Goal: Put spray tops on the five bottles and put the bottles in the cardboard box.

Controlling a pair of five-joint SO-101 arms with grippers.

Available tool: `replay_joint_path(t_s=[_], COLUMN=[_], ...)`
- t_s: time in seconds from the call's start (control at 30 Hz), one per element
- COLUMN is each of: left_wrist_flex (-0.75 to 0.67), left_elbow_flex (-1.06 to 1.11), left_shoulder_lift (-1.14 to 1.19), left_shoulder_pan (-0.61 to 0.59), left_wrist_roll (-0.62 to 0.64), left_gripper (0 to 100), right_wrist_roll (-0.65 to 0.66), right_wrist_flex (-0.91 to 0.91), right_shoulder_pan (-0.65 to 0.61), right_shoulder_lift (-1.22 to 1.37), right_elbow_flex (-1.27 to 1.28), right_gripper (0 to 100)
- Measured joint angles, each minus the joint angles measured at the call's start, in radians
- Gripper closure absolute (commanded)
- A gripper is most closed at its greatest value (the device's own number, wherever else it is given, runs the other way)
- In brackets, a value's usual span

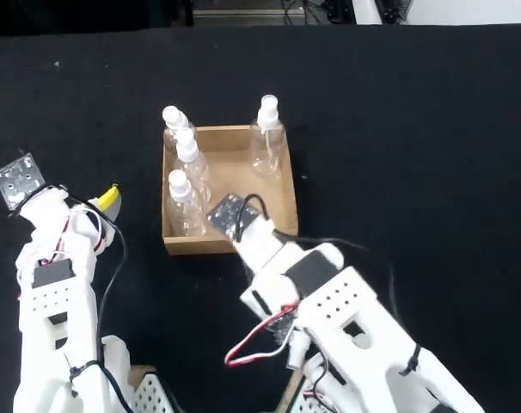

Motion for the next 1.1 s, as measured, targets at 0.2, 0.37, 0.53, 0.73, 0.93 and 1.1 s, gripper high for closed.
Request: replay_joint_path(t_s=[0.2,0.37,0.53,0.73,0.93,1.1], left_wrist_flex=[0.0,0.0,0.0,0.0,0.0,0.0], left_elbow_flex=[0.0,0.0,0.0,0.0,0.0,0.0], left_shoulder_lift=[0.0,0.0,0.0,0.0,0.0,0.0], left_shoulder_pan=[-0.041,-0.041,-0.041,-0.041,-0.041,-0.041], left_wrist_roll=[0.0,0.0,0.0,0.0,0.0,0.0], left_gripper=[69,69,69,69,69,69], right_wrist_roll=[-0.064,-0.081,-0.083,-0.083,-0.083,-0.023], right_wrist_flex=[-0.129,-0.157,-0.21,-0.278,-0.279,-0.233], right_shoulder_pan=[-0.028,-0.031,-0.032,-0.034,-0.032,-0.031], right_shoulder_lift=[0.0,0.0,0.0,0.0,0.0,0.0], right_elbow_flex=[0.1,0.115,0.176,0.255,0.256,0.238], right_gripper=[73.0,73.0,73.0,73.3,75.0,78.4])
